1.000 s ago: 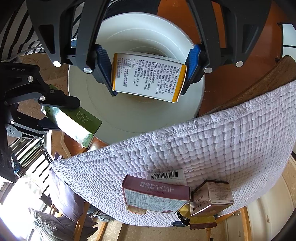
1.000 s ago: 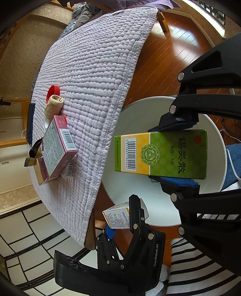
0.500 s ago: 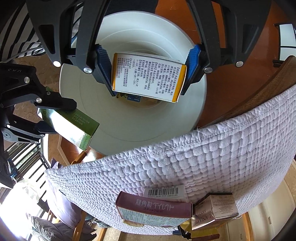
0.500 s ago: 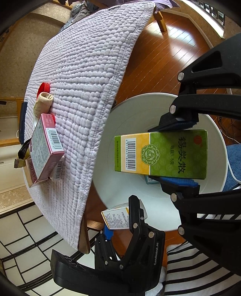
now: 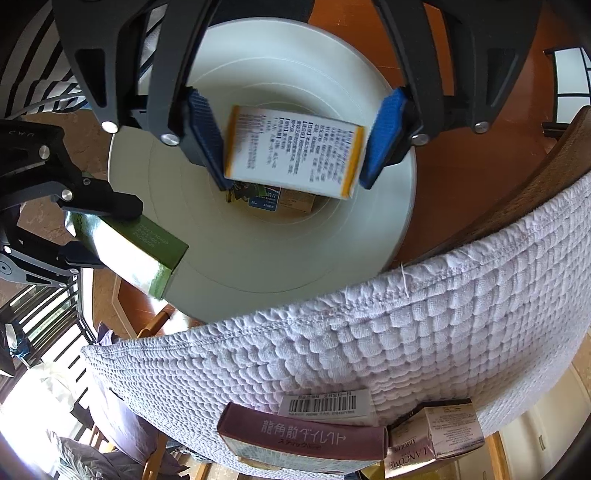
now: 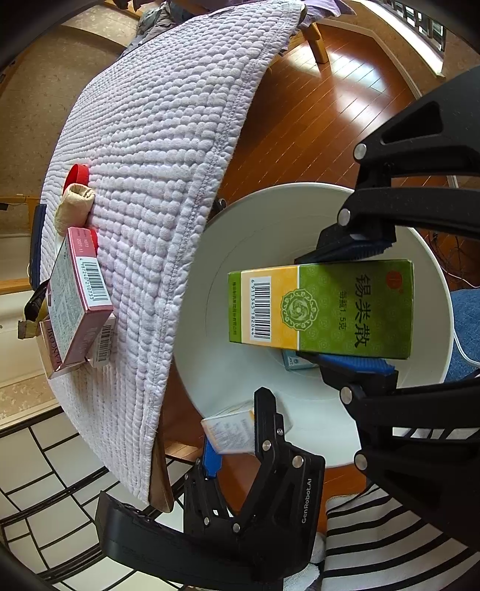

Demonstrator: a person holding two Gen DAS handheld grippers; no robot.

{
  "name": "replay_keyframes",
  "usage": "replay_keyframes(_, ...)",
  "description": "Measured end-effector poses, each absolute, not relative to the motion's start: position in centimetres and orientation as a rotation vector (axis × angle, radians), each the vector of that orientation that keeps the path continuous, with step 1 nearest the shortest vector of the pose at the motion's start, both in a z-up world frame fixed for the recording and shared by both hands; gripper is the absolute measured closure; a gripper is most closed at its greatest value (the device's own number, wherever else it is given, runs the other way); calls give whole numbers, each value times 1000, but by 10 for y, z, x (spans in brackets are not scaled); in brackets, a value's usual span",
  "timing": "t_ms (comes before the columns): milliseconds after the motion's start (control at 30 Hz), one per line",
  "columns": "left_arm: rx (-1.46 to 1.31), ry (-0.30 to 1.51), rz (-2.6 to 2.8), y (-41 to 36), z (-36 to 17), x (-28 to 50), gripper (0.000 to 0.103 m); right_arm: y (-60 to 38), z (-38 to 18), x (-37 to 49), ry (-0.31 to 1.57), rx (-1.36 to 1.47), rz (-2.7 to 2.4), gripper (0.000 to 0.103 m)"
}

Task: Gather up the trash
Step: 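Carry both held boxes over the white bin beside the bed, then open both tools to drop the boxes into the white bin, then grasp the brown Lancome box with the left tool while the right tool grasps the pink printed box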

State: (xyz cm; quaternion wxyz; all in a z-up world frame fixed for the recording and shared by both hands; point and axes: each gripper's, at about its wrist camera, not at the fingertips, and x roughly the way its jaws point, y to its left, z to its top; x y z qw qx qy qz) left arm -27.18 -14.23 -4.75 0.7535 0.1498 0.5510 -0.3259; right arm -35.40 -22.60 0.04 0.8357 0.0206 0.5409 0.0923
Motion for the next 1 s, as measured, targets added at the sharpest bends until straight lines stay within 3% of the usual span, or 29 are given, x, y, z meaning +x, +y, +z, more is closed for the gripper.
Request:
replay_keyframes(33, 333, 1194, -703, -142, -47, -272, 20, -226, 0, -354, 1144, 49, 189, 49)
replay_keyframes(500, 322, 1150, -697, -122, -15, -259, 20, -237, 27, -349, 1067, 45, 202, 49)
replay_keyframes(633, 269, 1047, -672, -100, 24, -246, 19, -243, 54, -349, 953, 28, 199, 26)
replay_keyframes(733, 206, 976, -636, -87, 47, -226, 10, -249, 70, -343, 862, -6, 206, 15)
replay_keyframes(867, 149, 938, -609, -79, 61, -194, 10, -247, 79, -326, 784, -82, 236, 8)
replay_keyframes(1000, 151, 928, -616, -85, 61, -160, 10, -238, 81, -297, 770, -154, 260, 8)
